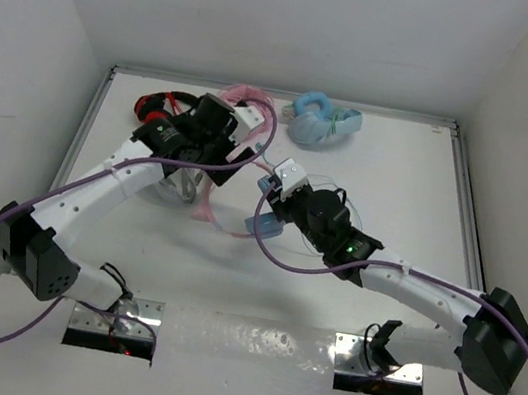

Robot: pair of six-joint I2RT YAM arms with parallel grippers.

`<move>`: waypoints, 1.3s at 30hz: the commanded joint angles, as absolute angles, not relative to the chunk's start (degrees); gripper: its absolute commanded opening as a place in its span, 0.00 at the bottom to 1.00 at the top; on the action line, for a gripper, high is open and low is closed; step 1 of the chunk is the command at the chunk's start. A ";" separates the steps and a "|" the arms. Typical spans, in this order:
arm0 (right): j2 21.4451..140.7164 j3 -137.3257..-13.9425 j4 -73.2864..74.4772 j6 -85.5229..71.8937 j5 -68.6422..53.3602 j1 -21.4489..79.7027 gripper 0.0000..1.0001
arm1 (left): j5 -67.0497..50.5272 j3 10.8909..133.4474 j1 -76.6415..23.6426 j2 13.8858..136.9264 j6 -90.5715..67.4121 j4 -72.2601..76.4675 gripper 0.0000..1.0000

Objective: Wrap the headphones

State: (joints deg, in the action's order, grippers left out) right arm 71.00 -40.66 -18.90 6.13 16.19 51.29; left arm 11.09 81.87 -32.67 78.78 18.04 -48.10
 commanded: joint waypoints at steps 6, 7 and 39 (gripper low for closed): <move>68.56 -43.16 -32.42 6.07 19.26 51.59 0.00 | 16.44 77.79 -32.78 77.43 15.56 -44.48 0.85; 68.12 -42.72 -32.95 5.98 18.03 51.59 0.00 | 16.35 77.61 -32.87 77.78 15.47 -44.04 0.83; 55.89 -24.28 -22.13 23.31 -4.35 40.56 0.83 | 1.76 103.43 -15.82 79.72 11.96 -56.41 0.00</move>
